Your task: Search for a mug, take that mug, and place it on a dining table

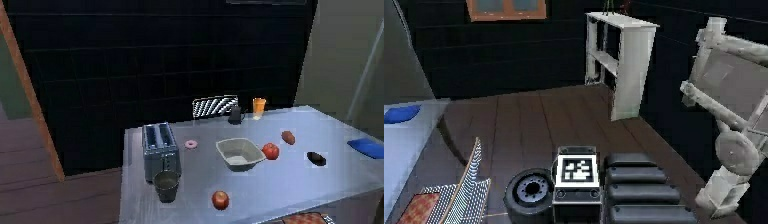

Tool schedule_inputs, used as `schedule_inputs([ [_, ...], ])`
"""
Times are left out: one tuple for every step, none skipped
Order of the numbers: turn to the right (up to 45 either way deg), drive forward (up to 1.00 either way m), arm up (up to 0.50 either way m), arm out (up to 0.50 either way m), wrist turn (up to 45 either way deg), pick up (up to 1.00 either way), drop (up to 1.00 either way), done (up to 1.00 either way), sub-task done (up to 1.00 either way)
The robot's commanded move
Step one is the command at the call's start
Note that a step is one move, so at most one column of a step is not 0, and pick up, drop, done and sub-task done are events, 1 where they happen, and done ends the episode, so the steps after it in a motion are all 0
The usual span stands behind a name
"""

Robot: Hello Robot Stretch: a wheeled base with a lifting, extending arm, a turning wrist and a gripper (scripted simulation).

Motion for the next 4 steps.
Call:
schedule_inputs([
  [0.0,0.15,0.0,0.0,0.0,0.0,0.0,0.0,0.0],
  [-45.0,0.0,0.0,0.0,0.0,0.0,0.0,0.0,0.0],
  [-30.0,0.0,0.0,0.0,0.0,0.0,0.0,0.0,0.0],
  [0.0,0.0,0.0,0.48,0.0,0.0,0.0,0.0,0.0],
])
